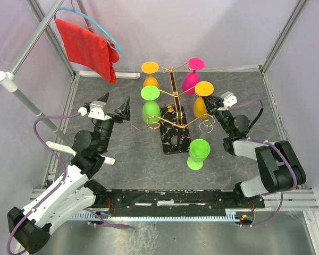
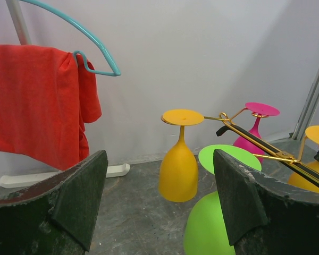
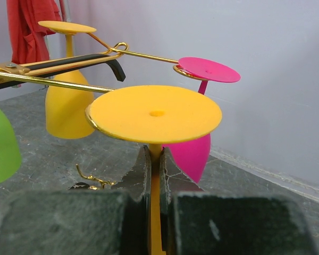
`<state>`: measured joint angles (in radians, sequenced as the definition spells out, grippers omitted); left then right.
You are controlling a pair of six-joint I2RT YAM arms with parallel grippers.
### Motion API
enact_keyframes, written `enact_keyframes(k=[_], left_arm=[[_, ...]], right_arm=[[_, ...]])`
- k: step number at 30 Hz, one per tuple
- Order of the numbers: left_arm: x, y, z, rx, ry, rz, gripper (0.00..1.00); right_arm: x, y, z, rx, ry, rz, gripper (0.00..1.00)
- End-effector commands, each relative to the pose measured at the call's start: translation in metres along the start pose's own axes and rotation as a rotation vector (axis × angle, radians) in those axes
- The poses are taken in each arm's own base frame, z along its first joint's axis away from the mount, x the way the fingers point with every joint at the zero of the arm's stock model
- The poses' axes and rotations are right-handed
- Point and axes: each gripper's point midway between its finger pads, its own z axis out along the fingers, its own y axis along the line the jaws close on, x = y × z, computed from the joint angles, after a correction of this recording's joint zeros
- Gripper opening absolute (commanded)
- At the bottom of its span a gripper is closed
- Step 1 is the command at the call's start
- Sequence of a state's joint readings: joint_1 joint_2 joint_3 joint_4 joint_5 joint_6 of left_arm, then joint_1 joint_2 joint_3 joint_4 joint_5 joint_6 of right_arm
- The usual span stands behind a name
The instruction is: Place the wine glass upside down on the wine glass rack
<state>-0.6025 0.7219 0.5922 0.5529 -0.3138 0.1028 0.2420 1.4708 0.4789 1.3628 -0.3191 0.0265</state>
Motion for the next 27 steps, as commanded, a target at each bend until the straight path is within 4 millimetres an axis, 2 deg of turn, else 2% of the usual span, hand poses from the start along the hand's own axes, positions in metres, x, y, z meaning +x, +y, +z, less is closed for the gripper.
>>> enact_keyframes(k=[1,11,16,22,27], left_arm=[[-0.011,0.004,0.001,-0.019,-0.049,-0.011,0.86],[-0.014,0.005,-0.001,-0.023,-0.056,-0.022,0.86],[-0.015,0.006,-0.002,-0.025,-0.057,-0.023,0.86],[-0.017,0.006,-0.002,-0.026,-0.058,-0.024,0.86],[-0.015,0.005,-0.002,-0.024,-0.055,-0.026,0.86]], right_arm=[[-0.024,-0.001,-0.004,-0.003,-0.078,-0.055,0.00],[-0.032,0.025,0.003,-0.112,-0.093,-0.033,0.01],[-0.029,0.040,0.006,-0.160,-0.070,-0.050,0.06],[-0.028,0.032,0.001,-0.104,-0.050,-0.074,0.17],[-0.021,0.026,-0.006,-0.073,-0.006,-0.111,0.38]])
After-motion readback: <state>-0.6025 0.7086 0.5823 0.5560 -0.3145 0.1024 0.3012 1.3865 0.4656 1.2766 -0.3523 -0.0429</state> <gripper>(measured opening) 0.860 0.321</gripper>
